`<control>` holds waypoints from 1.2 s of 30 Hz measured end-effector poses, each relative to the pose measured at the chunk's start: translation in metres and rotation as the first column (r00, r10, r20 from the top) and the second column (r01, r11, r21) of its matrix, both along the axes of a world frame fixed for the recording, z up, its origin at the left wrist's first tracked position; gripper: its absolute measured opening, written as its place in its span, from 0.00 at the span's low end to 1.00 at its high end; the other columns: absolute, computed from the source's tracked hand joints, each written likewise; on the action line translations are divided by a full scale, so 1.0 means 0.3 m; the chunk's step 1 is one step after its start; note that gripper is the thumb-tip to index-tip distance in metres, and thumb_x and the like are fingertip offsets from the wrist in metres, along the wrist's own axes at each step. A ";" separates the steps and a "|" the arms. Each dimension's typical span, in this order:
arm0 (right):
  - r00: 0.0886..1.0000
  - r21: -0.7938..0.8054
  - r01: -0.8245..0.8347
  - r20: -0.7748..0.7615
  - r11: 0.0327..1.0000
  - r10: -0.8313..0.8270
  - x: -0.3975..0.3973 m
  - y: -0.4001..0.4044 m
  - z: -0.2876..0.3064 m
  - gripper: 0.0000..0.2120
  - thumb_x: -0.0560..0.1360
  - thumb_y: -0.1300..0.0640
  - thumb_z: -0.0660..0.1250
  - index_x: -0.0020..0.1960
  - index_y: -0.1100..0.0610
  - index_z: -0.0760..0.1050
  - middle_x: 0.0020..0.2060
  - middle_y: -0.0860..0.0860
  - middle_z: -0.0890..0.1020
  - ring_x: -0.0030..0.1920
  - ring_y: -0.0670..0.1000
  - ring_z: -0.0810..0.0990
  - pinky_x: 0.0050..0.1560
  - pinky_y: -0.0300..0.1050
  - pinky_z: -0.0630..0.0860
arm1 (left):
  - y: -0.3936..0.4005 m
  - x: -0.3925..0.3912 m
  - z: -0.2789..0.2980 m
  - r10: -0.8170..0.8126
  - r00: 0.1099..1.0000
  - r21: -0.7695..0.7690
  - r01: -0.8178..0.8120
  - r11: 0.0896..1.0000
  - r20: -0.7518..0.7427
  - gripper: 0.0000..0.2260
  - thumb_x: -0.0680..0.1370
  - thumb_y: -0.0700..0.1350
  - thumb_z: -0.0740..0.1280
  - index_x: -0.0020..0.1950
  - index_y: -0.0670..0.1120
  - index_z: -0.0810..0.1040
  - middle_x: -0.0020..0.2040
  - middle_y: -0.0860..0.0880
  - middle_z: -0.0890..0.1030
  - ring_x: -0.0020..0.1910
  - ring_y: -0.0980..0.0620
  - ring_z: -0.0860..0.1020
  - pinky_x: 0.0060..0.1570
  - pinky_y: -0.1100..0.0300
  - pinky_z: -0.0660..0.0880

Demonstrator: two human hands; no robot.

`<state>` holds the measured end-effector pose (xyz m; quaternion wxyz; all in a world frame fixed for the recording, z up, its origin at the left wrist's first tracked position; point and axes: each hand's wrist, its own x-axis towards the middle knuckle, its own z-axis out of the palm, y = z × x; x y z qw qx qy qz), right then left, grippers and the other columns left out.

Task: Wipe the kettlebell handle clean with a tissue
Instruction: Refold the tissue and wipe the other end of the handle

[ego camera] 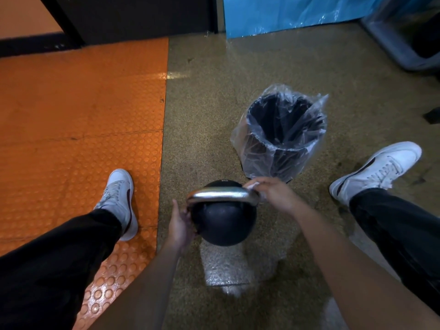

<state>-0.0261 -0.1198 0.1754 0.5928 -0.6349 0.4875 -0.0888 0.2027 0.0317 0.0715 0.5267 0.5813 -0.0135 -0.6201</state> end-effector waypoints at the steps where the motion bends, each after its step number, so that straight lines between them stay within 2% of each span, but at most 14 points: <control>1: 0.999 0.004 0.007 0.035 1.000 -0.007 -0.004 -0.009 0.023 0.14 0.80 0.62 0.62 0.50 0.51 0.86 0.44 0.42 0.86 0.46 0.37 0.81 0.51 0.36 0.72 | 0.000 -0.001 0.000 0.003 1.000 -0.005 -0.003 1.000 0.001 0.35 0.78 0.72 0.41 0.71 0.55 0.73 0.65 0.53 0.79 0.68 0.50 0.70 0.63 0.42 0.63; 3: 0.999 0.000 0.037 0.011 0.999 -0.037 -0.039 -0.016 0.015 0.14 0.81 0.60 0.62 0.52 0.49 0.85 0.46 0.45 0.86 0.47 0.44 0.82 0.50 0.43 0.73 | -0.001 -0.003 -0.001 0.011 1.000 -0.013 -0.010 1.000 0.014 0.34 0.78 0.72 0.42 0.68 0.56 0.75 0.63 0.54 0.80 0.66 0.50 0.71 0.64 0.42 0.63; 5: 0.992 0.012 0.020 -0.125 1.000 -0.018 -0.076 0.009 -0.026 0.13 0.82 0.56 0.61 0.56 0.48 0.83 0.49 0.48 0.85 0.48 0.49 0.81 0.50 0.49 0.75 | 0.000 -0.004 -0.008 0.020 1.000 -0.008 -0.020 1.000 0.015 0.34 0.77 0.74 0.43 0.66 0.56 0.76 0.61 0.54 0.82 0.65 0.50 0.72 0.66 0.38 0.63; 8: 0.989 0.052 0.024 -0.149 0.998 -0.016 -0.040 0.027 -0.058 0.13 0.82 0.59 0.60 0.57 0.50 0.83 0.51 0.55 0.85 0.49 0.53 0.82 0.50 0.49 0.75 | 0.002 0.002 -0.010 0.014 1.000 -0.019 -0.014 1.000 0.020 0.35 0.75 0.75 0.45 0.64 0.56 0.78 0.60 0.54 0.83 0.65 0.49 0.73 0.67 0.36 0.63; 10: 0.995 0.004 -0.029 -0.098 1.000 0.029 0.008 0.011 -0.011 0.14 0.83 0.61 0.59 0.54 0.51 0.83 0.52 0.53 0.84 0.48 0.46 0.80 0.50 0.40 0.73 | 0.004 0.003 -0.007 0.009 1.000 -0.019 -0.009 1.000 0.006 0.34 0.76 0.74 0.45 0.63 0.56 0.79 0.59 0.54 0.84 0.64 0.49 0.74 0.65 0.37 0.64; 12: 0.995 -0.020 -0.079 -0.054 0.997 0.078 0.022 -0.004 0.044 0.14 0.82 0.60 0.60 0.55 0.53 0.84 0.51 0.44 0.83 0.48 0.39 0.77 0.47 0.33 0.70 | 0.007 0.003 -0.008 0.000 1.000 -0.018 0.001 1.000 0.003 0.34 0.77 0.74 0.44 0.62 0.56 0.79 0.59 0.54 0.84 0.63 0.50 0.73 0.66 0.37 0.62; 16: 1.000 0.033 0.011 -0.023 0.999 -0.010 -0.051 0.004 0.025 0.14 0.82 0.60 0.61 0.53 0.49 0.84 0.47 0.42 0.83 0.46 0.43 0.79 0.40 0.31 0.72 | 0.006 0.002 -0.011 0.004 1.000 -0.020 -0.004 1.000 0.029 0.33 0.77 0.73 0.43 0.61 0.57 0.79 0.57 0.56 0.84 0.61 0.52 0.74 0.67 0.37 0.61; 19: 0.993 0.060 0.014 -0.114 0.998 -0.008 -0.039 0.032 -0.029 0.14 0.81 0.62 0.61 0.50 0.47 0.82 0.47 0.49 0.85 0.50 0.53 0.82 0.50 0.42 0.75 | 0.012 0.003 -0.008 -0.006 1.000 -0.019 0.007 1.000 0.026 0.33 0.77 0.74 0.44 0.62 0.57 0.78 0.60 0.55 0.82 0.67 0.49 0.71 0.71 0.34 0.58; 23: 0.991 -0.037 -0.114 -0.078 0.993 0.111 0.038 -0.019 0.046 0.14 0.82 0.61 0.59 0.54 0.53 0.84 0.46 0.43 0.83 0.48 0.43 0.79 0.47 0.34 0.72 | 0.011 0.003 -0.002 -0.012 1.000 -0.018 0.012 1.000 0.005 0.33 0.77 0.73 0.43 0.63 0.56 0.78 0.62 0.54 0.81 0.68 0.49 0.70 0.71 0.33 0.58; 25: 0.994 -0.033 -0.104 -0.043 0.994 0.102 0.026 -0.034 0.083 0.15 0.82 0.59 0.60 0.51 0.48 0.85 0.46 0.43 0.84 0.48 0.43 0.80 0.48 0.38 0.73 | 0.011 0.003 0.004 -0.013 1.000 -0.023 0.013 1.000 0.011 0.33 0.78 0.72 0.43 0.62 0.56 0.78 0.62 0.54 0.81 0.67 0.50 0.70 0.69 0.35 0.60; 28: 0.979 -0.054 -0.118 -0.174 0.992 0.107 -0.038 -0.017 0.058 0.14 0.83 0.55 0.60 0.48 0.42 0.82 0.47 0.47 0.82 0.48 0.50 0.79 0.50 0.48 0.75 | 0.016 -0.002 -0.002 -0.017 1.000 -0.027 0.018 0.999 0.023 0.34 0.77 0.73 0.43 0.65 0.56 0.77 0.65 0.53 0.79 0.70 0.50 0.68 0.71 0.36 0.57; 32: 0.963 -0.063 -0.170 -0.223 0.983 0.152 0.001 0.008 0.036 0.14 0.83 0.58 0.59 0.50 0.44 0.80 0.48 0.48 0.82 0.48 0.48 0.79 0.49 0.43 0.73 | 0.012 -0.005 0.005 -0.003 0.999 -0.020 0.004 1.000 0.038 0.34 0.77 0.73 0.44 0.65 0.55 0.77 0.69 0.51 0.77 0.72 0.49 0.67 0.73 0.36 0.57; 35: 0.984 -0.075 -0.149 -0.107 0.986 0.141 0.061 -0.002 0.096 0.14 0.82 0.59 0.59 0.54 0.51 0.84 0.50 0.46 0.84 0.47 0.42 0.79 0.44 0.29 0.72 | 0.008 -0.008 0.012 -0.003 0.999 -0.010 0.003 1.000 0.036 0.34 0.78 0.72 0.43 0.63 0.54 0.78 0.63 0.52 0.81 0.67 0.50 0.71 0.67 0.38 0.63; 36: 0.989 -0.083 -0.129 -0.081 0.988 0.122 0.058 -0.004 0.105 0.15 0.82 0.59 0.59 0.54 0.51 0.85 0.48 0.45 0.84 0.45 0.41 0.78 0.41 0.29 0.72 | 0.007 -0.007 0.010 0.001 0.999 -0.009 -0.001 1.000 0.039 0.34 0.78 0.72 0.43 0.63 0.54 0.78 0.61 0.53 0.83 0.66 0.51 0.72 0.65 0.39 0.64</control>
